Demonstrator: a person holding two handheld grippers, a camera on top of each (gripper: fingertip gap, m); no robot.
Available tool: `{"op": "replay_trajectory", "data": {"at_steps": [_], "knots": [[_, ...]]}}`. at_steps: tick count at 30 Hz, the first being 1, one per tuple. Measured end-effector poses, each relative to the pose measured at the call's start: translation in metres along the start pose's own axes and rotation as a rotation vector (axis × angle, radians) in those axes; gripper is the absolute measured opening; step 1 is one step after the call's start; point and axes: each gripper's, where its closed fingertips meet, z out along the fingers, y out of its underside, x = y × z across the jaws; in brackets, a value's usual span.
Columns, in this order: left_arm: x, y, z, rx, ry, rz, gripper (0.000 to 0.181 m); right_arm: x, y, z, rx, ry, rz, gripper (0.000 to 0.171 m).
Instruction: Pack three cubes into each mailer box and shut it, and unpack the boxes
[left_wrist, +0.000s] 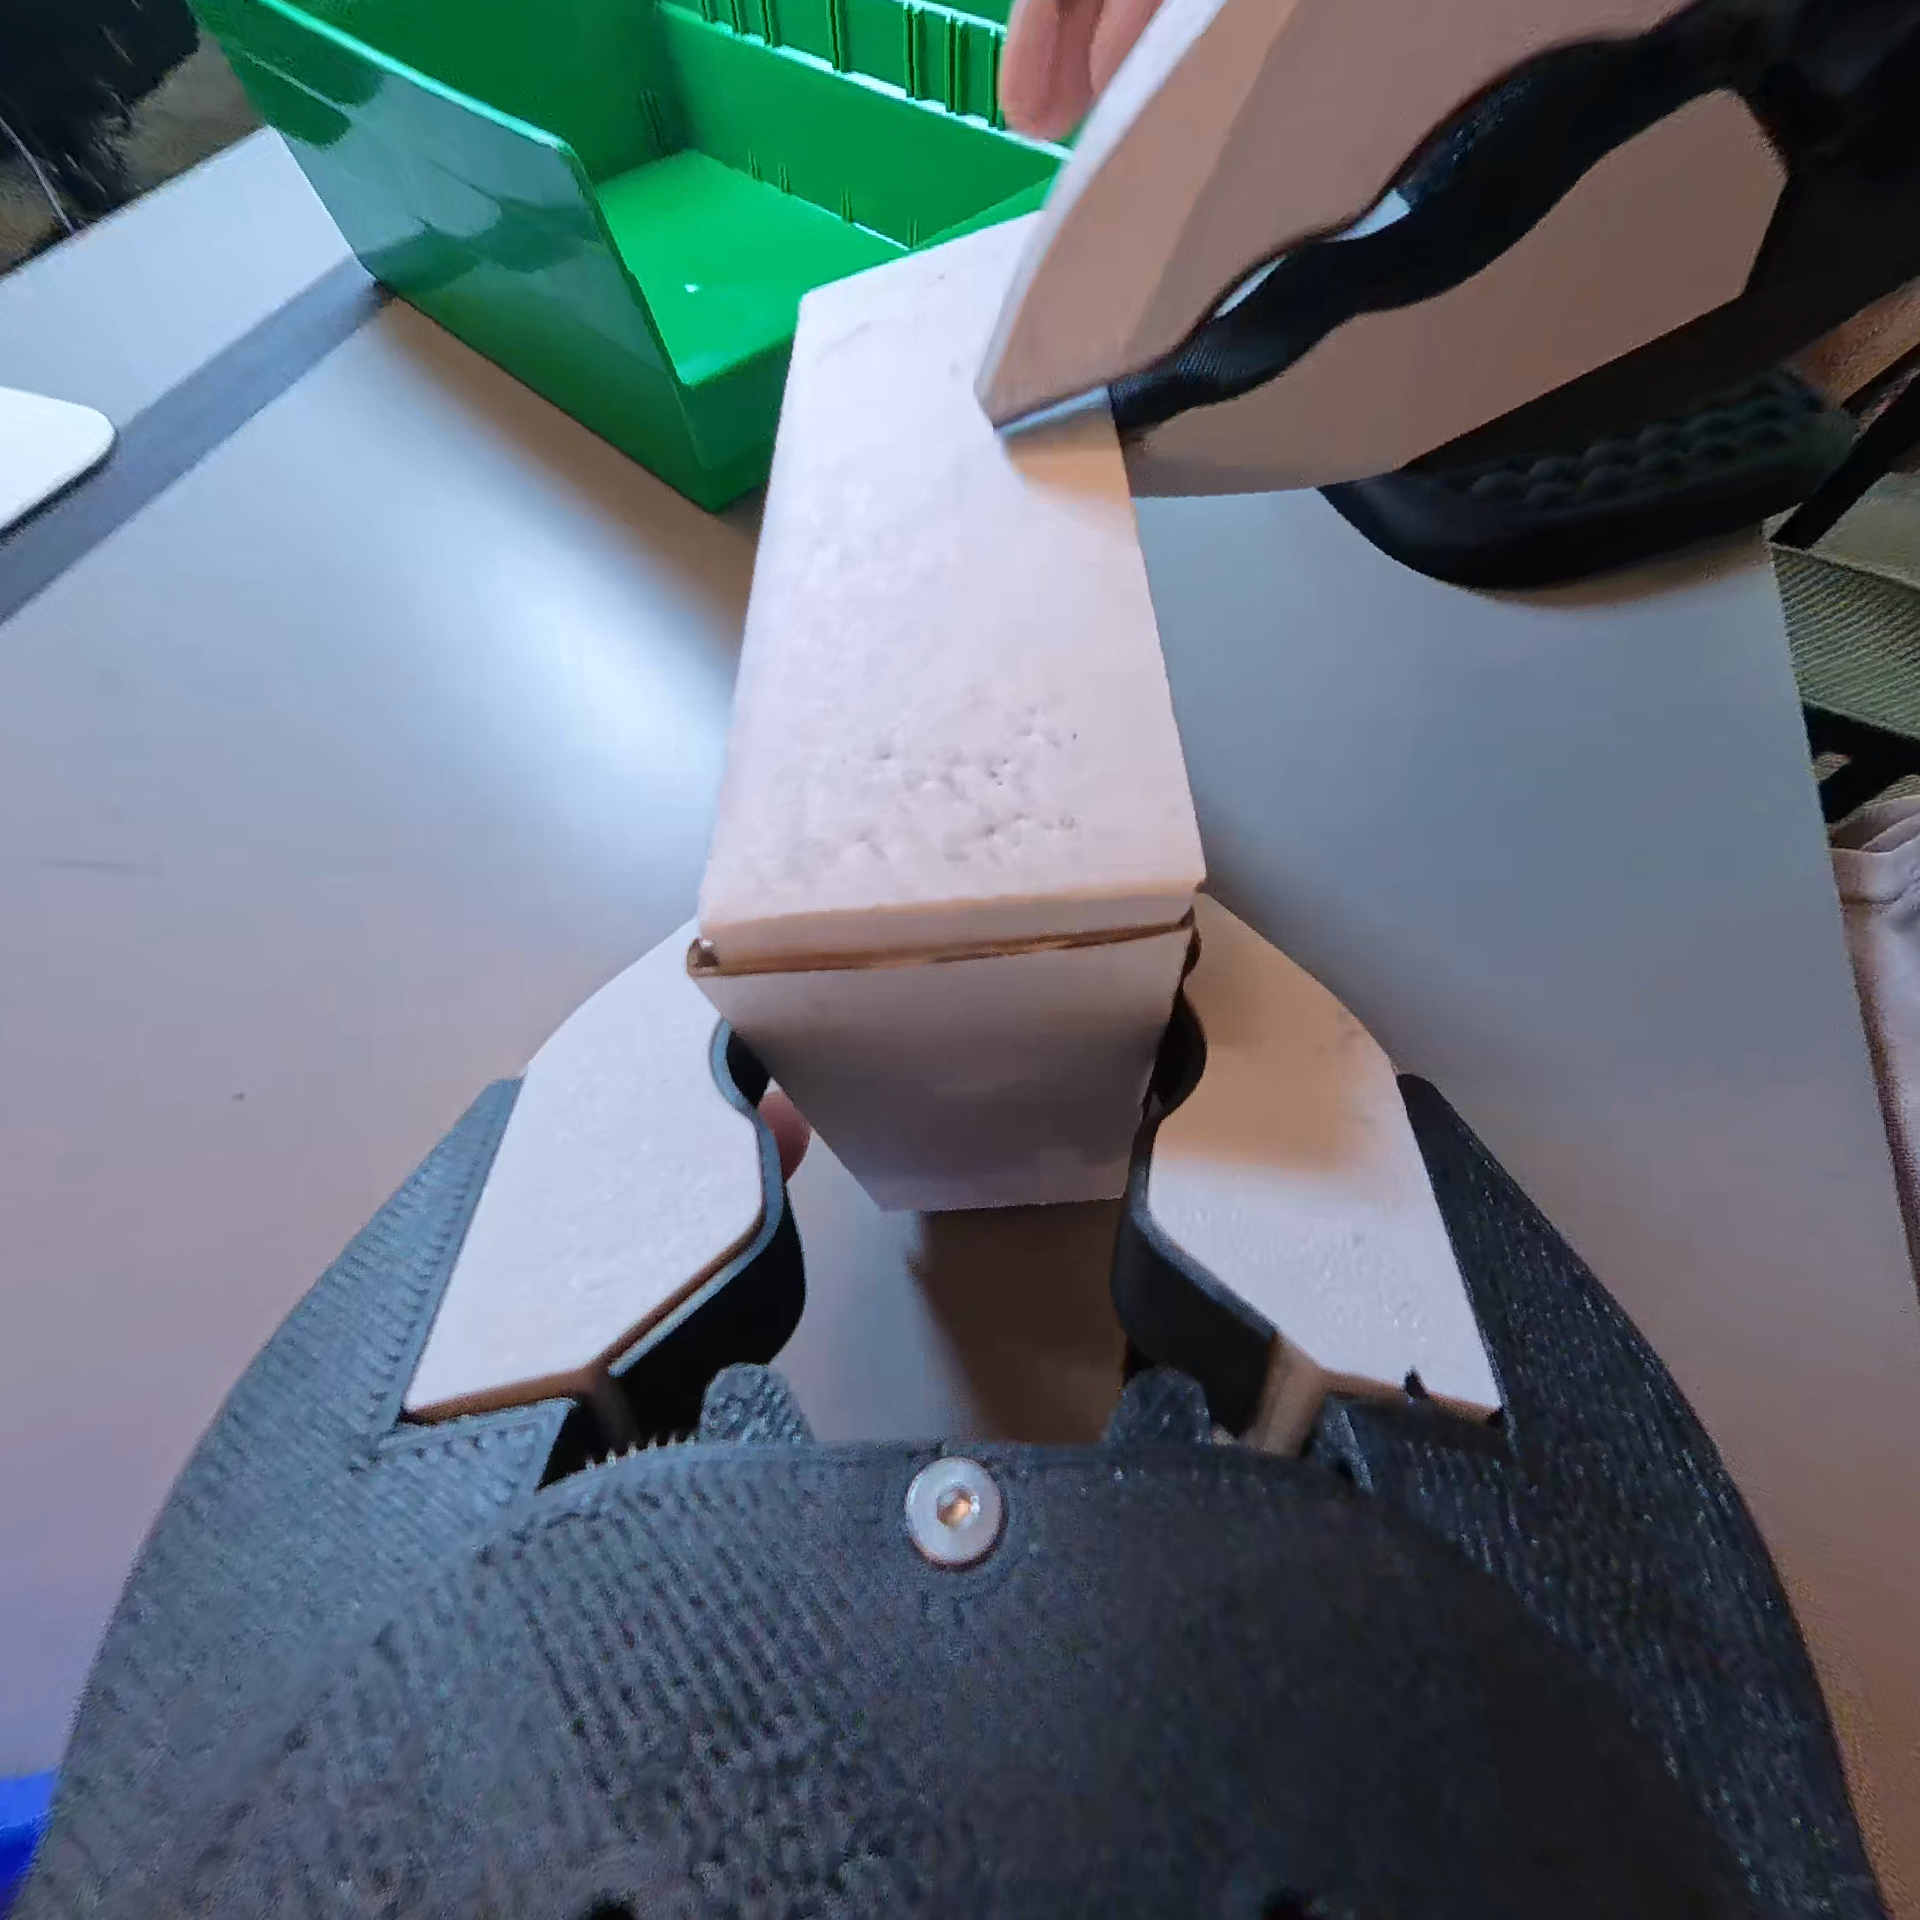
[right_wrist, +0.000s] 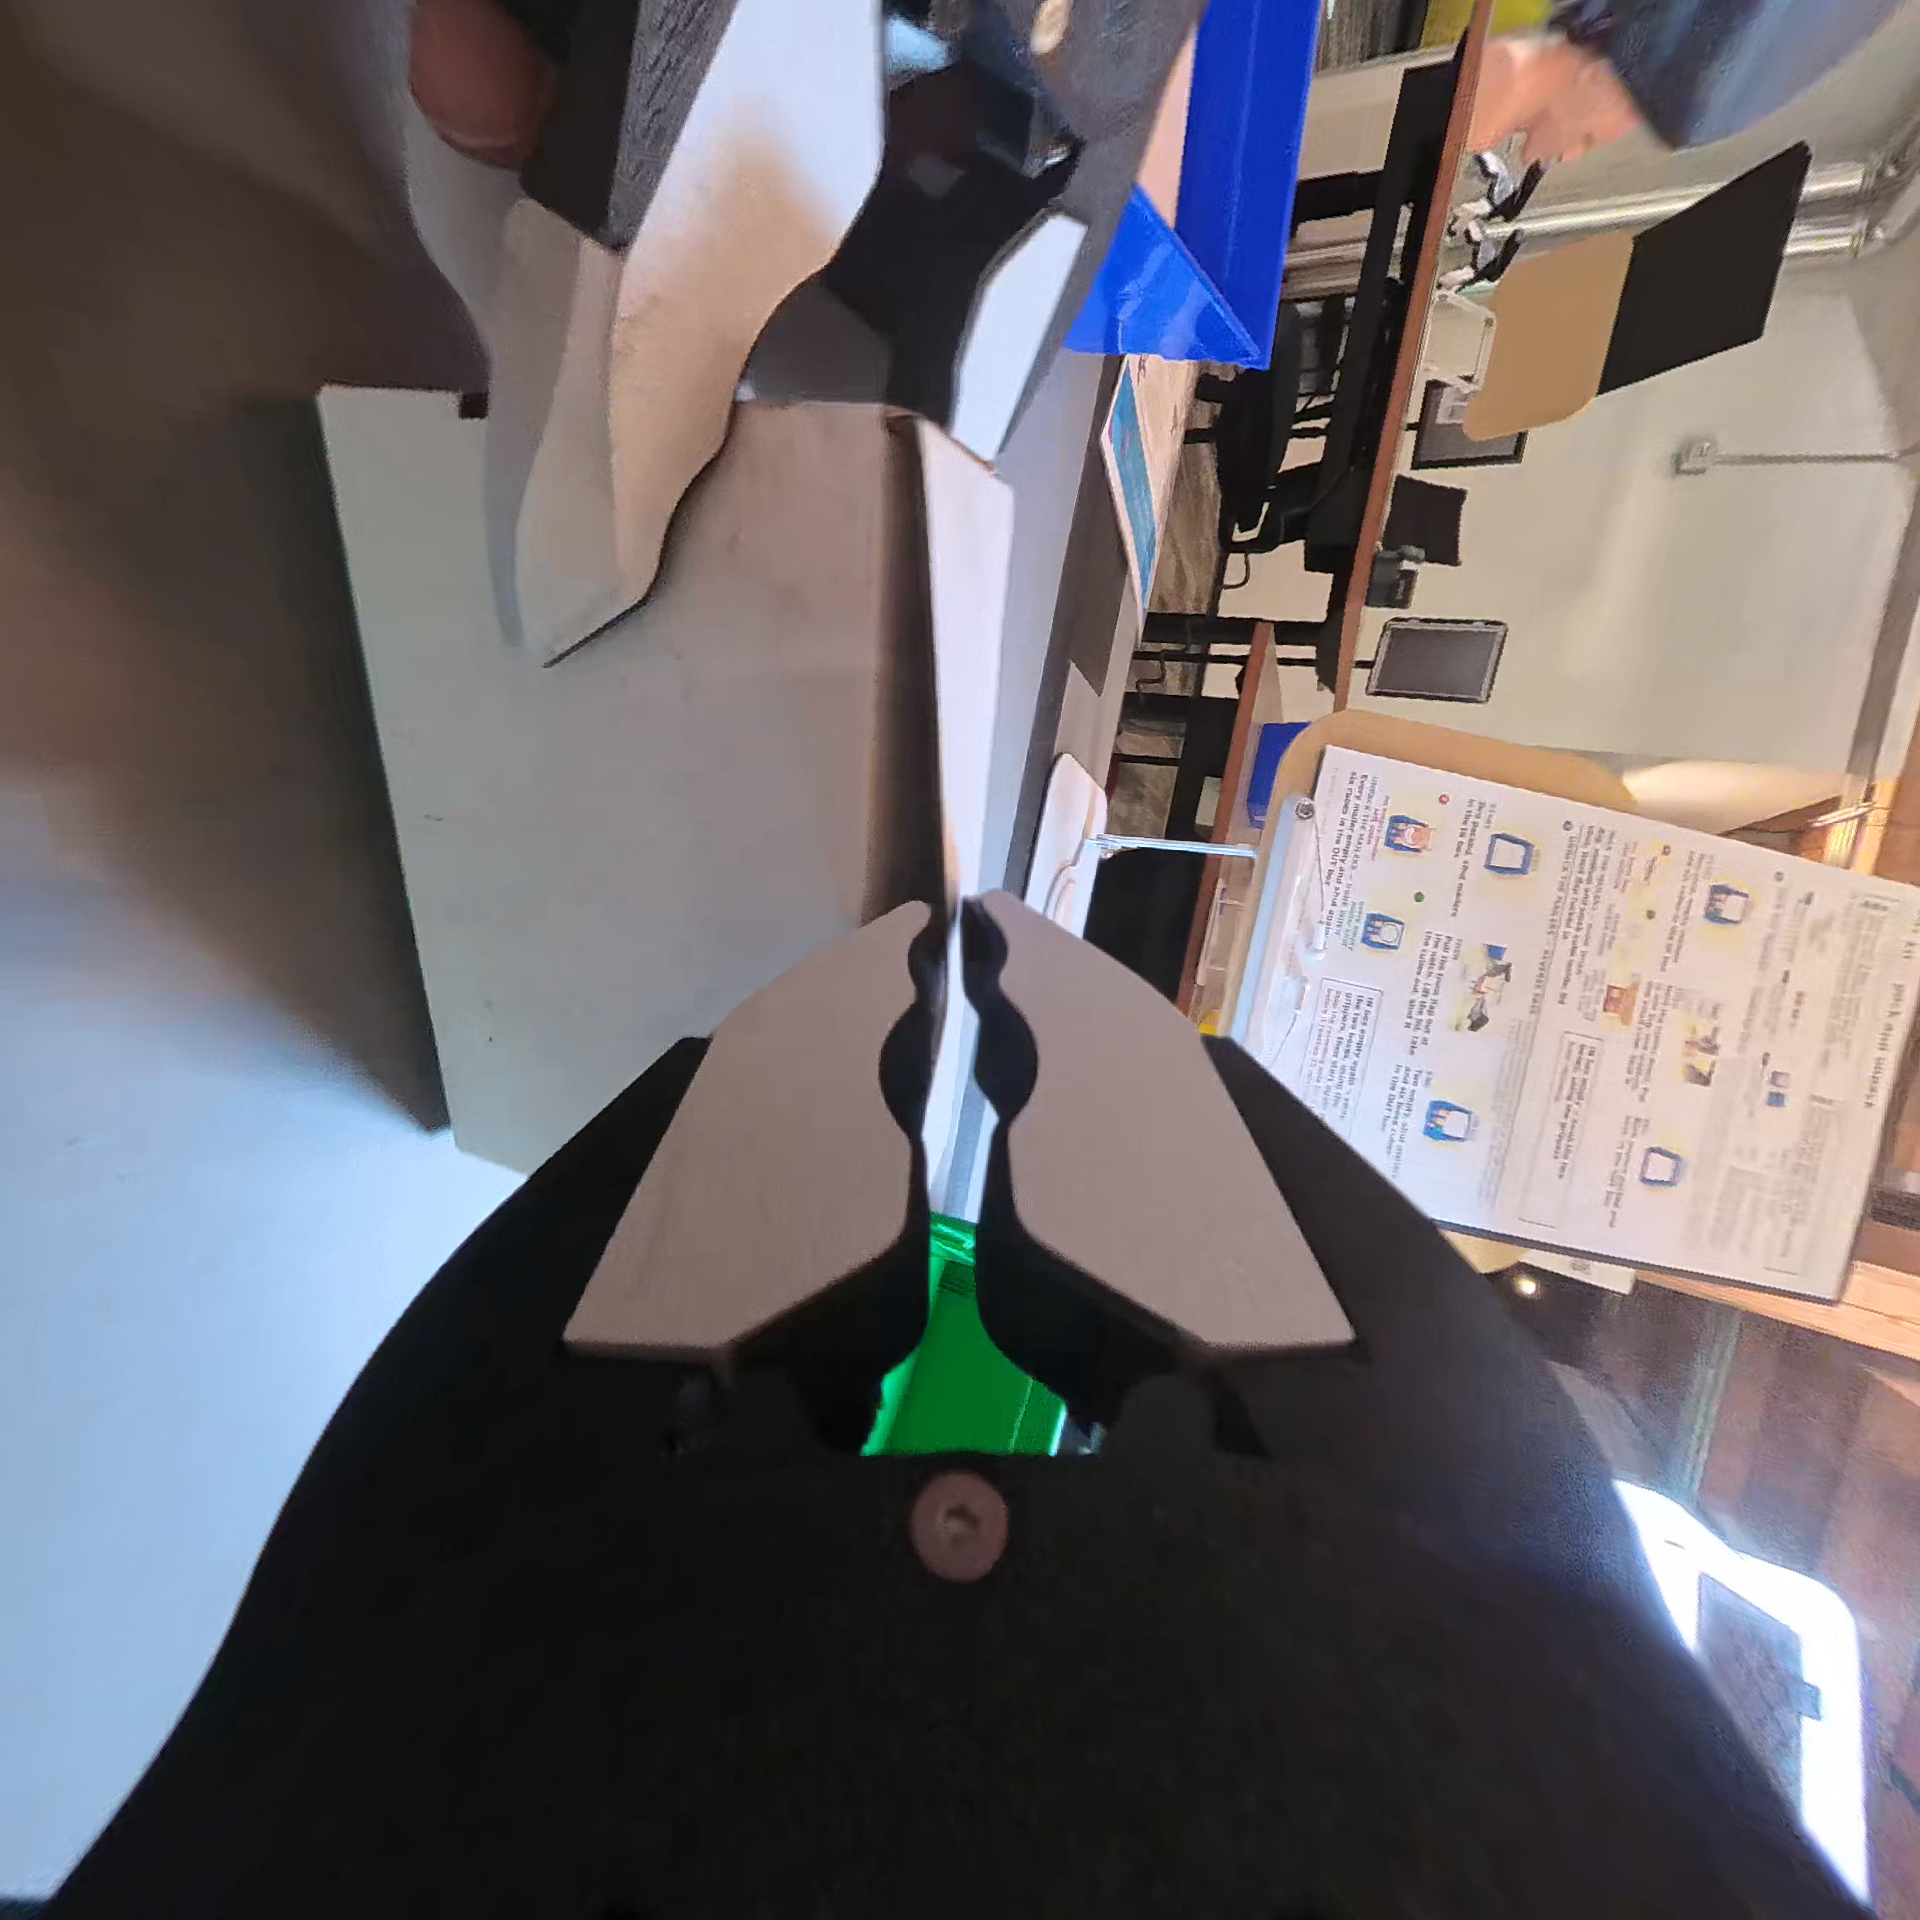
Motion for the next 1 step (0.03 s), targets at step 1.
{"op": "replay_trajectory", "data": {"at_steps": [1], "knots": [[-0.0008,-0.0004,-0.0013,-0.001,-0.012,0.022,0.074,0.0002,-0.0001,-0.0003,0.002,0.02,-0.018,0.002]]}}
